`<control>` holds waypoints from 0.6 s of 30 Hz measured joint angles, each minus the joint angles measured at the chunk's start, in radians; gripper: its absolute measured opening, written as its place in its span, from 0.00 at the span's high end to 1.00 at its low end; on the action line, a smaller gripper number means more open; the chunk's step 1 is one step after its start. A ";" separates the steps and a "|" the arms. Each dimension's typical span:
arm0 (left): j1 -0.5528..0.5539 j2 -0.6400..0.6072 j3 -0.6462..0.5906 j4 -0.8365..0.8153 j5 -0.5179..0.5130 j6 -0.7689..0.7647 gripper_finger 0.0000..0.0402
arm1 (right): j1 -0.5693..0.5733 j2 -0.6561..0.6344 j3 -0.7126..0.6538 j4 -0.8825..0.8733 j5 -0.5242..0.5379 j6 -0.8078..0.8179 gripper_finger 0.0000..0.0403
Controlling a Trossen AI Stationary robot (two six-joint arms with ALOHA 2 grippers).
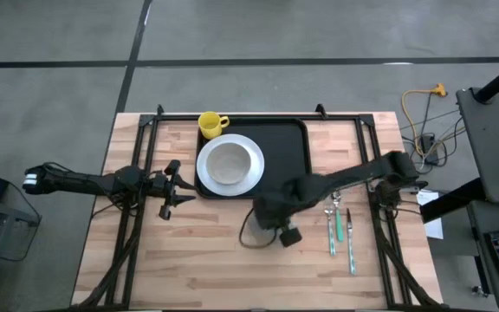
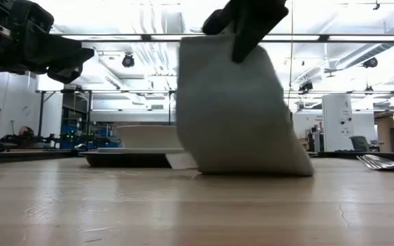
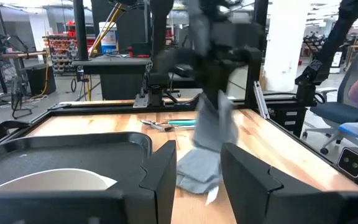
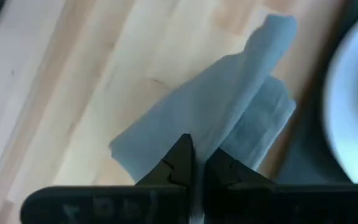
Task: Set up tray
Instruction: Put the gray napkin on the right side of the white plate
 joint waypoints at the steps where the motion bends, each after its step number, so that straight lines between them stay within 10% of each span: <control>1: 0.000 0.000 0.000 0.000 0.000 0.000 0.73 | -0.015 -0.031 -0.016 -0.004 0.000 -0.006 0.98; 18: 0.000 0.000 0.000 0.000 0.000 0.000 0.73 | -0.417 -0.285 -0.076 -0.093 0.004 -0.285 0.98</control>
